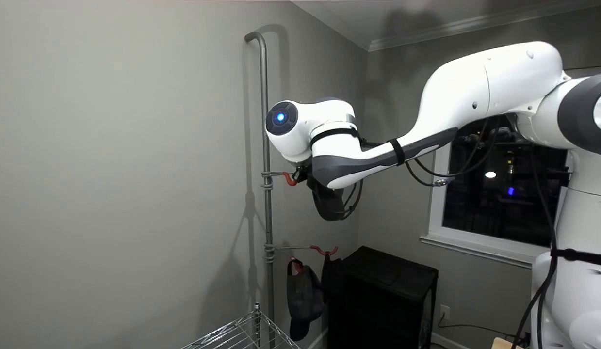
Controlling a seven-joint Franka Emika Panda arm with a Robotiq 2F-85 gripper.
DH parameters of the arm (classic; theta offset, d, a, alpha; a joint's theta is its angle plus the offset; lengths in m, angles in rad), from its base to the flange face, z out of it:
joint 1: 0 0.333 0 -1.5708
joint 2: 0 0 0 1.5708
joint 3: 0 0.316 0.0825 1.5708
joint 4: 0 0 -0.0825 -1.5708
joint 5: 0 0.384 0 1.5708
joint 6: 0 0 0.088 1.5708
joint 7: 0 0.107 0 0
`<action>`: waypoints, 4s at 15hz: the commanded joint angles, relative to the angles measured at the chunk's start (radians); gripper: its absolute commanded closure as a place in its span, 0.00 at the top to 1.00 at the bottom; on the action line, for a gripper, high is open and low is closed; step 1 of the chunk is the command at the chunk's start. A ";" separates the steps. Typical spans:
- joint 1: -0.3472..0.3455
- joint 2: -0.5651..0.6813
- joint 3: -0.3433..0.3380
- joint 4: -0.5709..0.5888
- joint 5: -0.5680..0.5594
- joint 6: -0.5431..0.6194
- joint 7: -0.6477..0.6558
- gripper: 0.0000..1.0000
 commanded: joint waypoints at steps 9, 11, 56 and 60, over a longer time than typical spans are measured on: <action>-0.017 -0.031 -0.004 -0.155 0.072 0.150 -0.065 0.04; -0.017 -0.034 -0.006 -0.163 0.107 0.165 -0.104 0.04; -0.214 -0.651 0.030 -0.745 0.581 0.573 -0.126 1.00; -0.226 -0.638 0.044 -0.722 0.595 0.549 -0.158 1.00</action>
